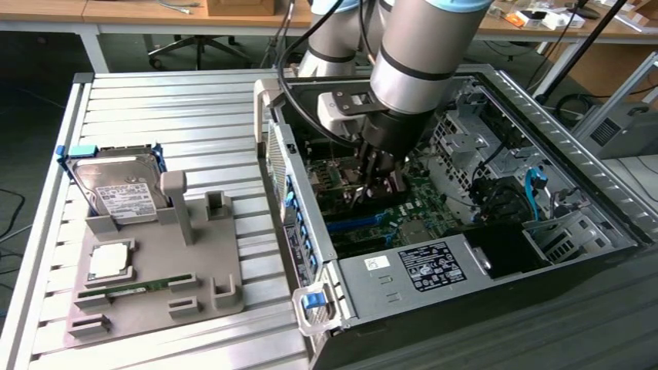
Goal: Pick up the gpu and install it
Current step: 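Insert the gpu into the slot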
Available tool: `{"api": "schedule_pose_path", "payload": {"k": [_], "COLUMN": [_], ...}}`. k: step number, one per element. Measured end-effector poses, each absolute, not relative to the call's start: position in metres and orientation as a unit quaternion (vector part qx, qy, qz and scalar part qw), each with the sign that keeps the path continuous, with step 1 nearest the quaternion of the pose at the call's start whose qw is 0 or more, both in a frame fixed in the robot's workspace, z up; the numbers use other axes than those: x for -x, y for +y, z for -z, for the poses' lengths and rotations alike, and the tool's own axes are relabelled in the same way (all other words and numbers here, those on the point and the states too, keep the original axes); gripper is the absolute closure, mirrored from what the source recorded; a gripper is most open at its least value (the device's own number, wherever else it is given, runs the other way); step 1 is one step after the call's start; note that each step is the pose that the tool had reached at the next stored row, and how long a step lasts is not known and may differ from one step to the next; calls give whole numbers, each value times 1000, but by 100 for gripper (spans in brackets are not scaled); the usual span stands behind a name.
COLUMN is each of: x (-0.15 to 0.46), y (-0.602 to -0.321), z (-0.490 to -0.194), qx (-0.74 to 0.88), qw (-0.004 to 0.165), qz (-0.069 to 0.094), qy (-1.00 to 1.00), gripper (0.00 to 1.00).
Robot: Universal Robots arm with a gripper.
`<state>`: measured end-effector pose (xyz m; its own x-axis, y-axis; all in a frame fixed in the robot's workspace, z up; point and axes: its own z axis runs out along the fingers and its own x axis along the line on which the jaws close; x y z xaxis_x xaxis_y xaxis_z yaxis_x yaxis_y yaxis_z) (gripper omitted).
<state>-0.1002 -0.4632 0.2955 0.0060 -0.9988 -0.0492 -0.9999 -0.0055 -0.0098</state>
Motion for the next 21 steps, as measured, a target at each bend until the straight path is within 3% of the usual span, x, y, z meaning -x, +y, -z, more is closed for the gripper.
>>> {"api": "schedule_pose_path", "payload": {"k": [21], "x": [102], "y": [-463], "z": [-287], "qx": [709], "qw": [21], "qz": [-14], "qy": [705], "gripper": [73]}}
